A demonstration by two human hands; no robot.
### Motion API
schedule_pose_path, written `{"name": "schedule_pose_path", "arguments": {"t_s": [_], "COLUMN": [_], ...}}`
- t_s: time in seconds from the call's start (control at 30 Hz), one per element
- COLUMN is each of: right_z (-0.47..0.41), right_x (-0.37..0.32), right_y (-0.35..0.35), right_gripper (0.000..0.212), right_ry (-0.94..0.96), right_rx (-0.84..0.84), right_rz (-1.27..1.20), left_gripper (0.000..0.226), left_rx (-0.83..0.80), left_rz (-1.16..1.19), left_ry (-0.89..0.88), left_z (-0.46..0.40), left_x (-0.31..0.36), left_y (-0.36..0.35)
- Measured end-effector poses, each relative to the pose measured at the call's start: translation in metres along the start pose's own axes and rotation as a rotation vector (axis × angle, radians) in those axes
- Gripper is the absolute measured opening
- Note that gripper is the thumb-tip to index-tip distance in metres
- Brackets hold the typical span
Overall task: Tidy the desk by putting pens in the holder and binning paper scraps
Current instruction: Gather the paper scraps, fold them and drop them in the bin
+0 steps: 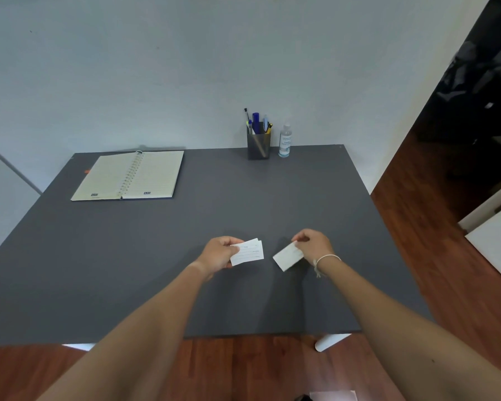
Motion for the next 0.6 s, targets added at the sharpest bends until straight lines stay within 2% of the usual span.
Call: {"name": "schedule_pose_path", "arguments": {"t_s": [0.17,0.27,0.47,0.6], "right_z": [0.002,0.006,0.02,0.028], "right_x": [-0.025,-0.037,-0.051,-0.054], "right_y": [0.009,0.002,-0.024,-0.034], "right_gripper": [0.026,0.025,0.017,0.015], "right_ry": [-0.026,-0.029,-0.002,0.011], "right_rx": [0.031,-0.023,-0.153,-0.151], "right_rz": [-0.371,-0.473,-0.45,-0.407], "left_gripper": [0.025,0.026,0.025,0.028], "left_rx": [0.059,0.061,0.039,-0.015], "left_rz": [0.002,0.002,0.059,0.087], "left_ry": [-0.009,-0.004,0.008,0.031], "left_z": [-0.001,-0.001,-0.001,0.001], "left_x": [0.004,0.004,0.009,0.013], "left_y": [0.005,0.006,0.001,-0.004]}}
Point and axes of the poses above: each hand's wrist, its own z-axis away from the middle knuckle, its own y-axis out of the back of the hand, x = y × z, the point moved 8 cm from there along -z, towards the middle knuckle, and after that the axes turned 5 degrees about -y, right-handed, at the moved point
